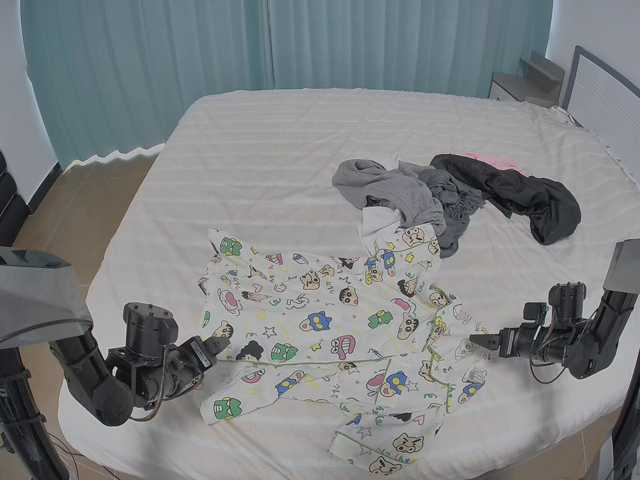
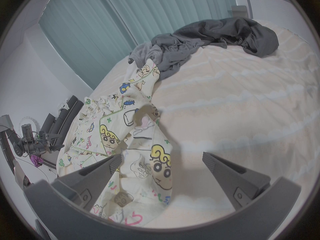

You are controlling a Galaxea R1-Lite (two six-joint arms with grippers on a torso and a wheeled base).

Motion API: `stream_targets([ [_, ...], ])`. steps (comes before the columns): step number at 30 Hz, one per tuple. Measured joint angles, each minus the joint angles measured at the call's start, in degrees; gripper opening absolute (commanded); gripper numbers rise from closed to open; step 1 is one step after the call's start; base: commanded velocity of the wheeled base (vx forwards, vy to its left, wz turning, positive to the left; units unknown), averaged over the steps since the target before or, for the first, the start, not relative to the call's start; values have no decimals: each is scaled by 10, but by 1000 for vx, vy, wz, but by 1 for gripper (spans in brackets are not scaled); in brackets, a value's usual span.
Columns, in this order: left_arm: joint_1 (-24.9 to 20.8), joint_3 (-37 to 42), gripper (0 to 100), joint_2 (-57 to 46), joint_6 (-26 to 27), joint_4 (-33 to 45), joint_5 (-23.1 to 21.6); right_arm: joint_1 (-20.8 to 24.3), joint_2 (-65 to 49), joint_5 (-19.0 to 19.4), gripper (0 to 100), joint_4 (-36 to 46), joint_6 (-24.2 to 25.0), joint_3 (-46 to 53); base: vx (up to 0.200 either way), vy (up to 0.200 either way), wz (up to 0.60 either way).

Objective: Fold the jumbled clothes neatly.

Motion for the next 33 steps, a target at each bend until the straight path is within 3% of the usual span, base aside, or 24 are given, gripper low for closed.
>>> stream_targets([
  [8,28,-77,100,38,57,4,1,2,7,2,100,-57,5,18,0,0,0],
  [13,57,-149,100,47,91,48,-5,2,9,3,100,-65,7,20,0,0,0],
  [23,93,-347,100,55,125,213,-83,2,9,3,100,-68,8,19,0,0,0],
  [33,101,-487,100,122,192,269,-107,2,9,3,100,-69,8,19,0,0,0],
])
